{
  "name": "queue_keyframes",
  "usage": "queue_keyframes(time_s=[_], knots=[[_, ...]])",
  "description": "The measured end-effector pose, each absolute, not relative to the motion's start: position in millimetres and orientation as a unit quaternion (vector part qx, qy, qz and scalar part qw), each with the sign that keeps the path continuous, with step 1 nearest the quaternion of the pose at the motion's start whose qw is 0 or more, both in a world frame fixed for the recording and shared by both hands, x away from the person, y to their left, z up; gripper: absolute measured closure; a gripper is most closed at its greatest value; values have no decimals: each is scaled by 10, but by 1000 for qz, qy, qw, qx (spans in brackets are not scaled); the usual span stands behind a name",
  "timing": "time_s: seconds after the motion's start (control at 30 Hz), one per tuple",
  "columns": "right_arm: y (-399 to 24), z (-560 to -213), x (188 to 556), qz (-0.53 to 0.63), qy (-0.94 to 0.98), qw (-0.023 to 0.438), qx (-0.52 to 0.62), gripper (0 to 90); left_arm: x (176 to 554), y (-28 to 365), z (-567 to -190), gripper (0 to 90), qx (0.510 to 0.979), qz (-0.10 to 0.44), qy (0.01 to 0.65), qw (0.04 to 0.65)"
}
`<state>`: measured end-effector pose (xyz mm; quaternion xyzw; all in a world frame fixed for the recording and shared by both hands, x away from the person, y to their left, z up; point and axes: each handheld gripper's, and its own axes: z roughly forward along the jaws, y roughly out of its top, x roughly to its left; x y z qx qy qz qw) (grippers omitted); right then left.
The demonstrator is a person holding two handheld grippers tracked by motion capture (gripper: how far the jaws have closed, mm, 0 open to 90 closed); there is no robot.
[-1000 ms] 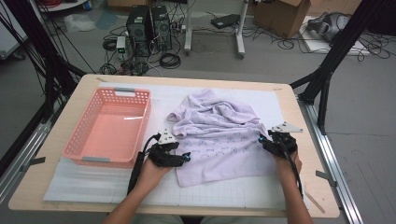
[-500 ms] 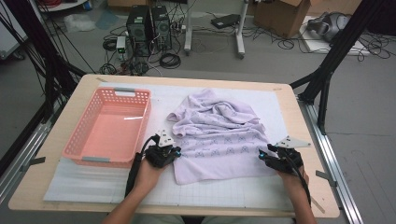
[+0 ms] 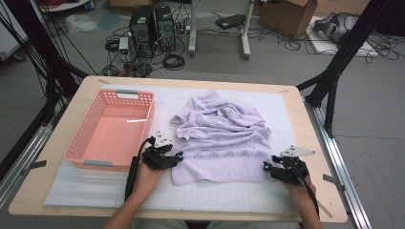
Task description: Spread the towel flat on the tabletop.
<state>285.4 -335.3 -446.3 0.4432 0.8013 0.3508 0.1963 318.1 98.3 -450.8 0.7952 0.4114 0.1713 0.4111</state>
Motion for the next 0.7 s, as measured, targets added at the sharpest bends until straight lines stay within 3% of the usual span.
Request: queue_keyframes(time_s=[0.07,0.7], knots=[[-3366,-4465,2856,351,798,194,449,506,3155,985,-4505,422,793,167,409,419],[-3472,-4453,2550,341,792,203,464,524,2834,997,-4516,420,797,132,401,431]])
